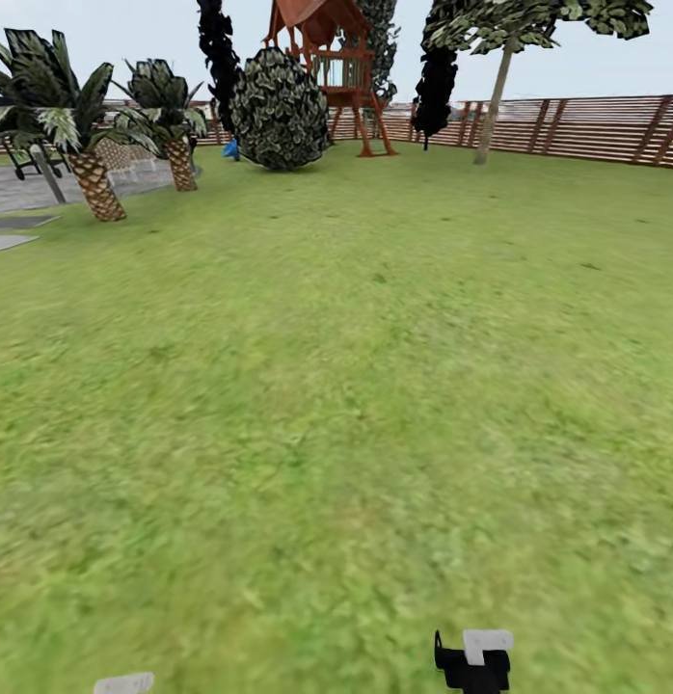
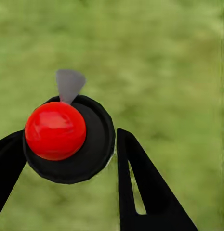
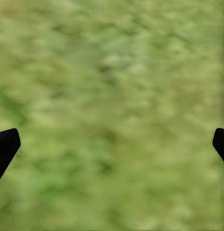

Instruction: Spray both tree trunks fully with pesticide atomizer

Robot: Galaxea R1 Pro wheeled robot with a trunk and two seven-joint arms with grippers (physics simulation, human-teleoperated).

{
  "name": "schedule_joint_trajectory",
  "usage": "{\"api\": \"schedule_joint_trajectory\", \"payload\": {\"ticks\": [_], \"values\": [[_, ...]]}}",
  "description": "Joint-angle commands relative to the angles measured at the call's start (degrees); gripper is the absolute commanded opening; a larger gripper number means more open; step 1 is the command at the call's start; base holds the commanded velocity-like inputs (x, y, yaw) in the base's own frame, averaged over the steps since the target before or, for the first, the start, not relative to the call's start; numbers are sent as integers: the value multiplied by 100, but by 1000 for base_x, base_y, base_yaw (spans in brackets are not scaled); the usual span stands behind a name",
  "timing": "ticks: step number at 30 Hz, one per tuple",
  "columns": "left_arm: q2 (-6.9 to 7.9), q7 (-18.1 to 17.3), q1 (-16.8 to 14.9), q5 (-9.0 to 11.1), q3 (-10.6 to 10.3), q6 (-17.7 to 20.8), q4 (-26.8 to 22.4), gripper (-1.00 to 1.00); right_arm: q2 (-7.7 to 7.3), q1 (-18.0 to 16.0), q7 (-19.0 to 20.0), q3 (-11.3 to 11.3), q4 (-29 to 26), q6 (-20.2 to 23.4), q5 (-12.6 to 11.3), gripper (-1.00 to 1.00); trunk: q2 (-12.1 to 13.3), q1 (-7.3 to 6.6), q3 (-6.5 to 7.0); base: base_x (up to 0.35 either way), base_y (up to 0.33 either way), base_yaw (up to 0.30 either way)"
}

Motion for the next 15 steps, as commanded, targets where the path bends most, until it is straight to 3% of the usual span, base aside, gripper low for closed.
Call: {"api": "schedule_joint_trajectory", "payload": {"ticks": [1, 15], "values": [[0, 1, 2, 1, 1, 0, 0, -100, -2, 0, 0, 0, 0, 0, 0, 100, 0, 0, -3, 324, 0, -282], [1, 0, 4, 3, 1, -3, 0, -100, 0, -2, 0, 0, 0, 0, 0, 100, 0, 0, -39, 327, 0, -282]]}}
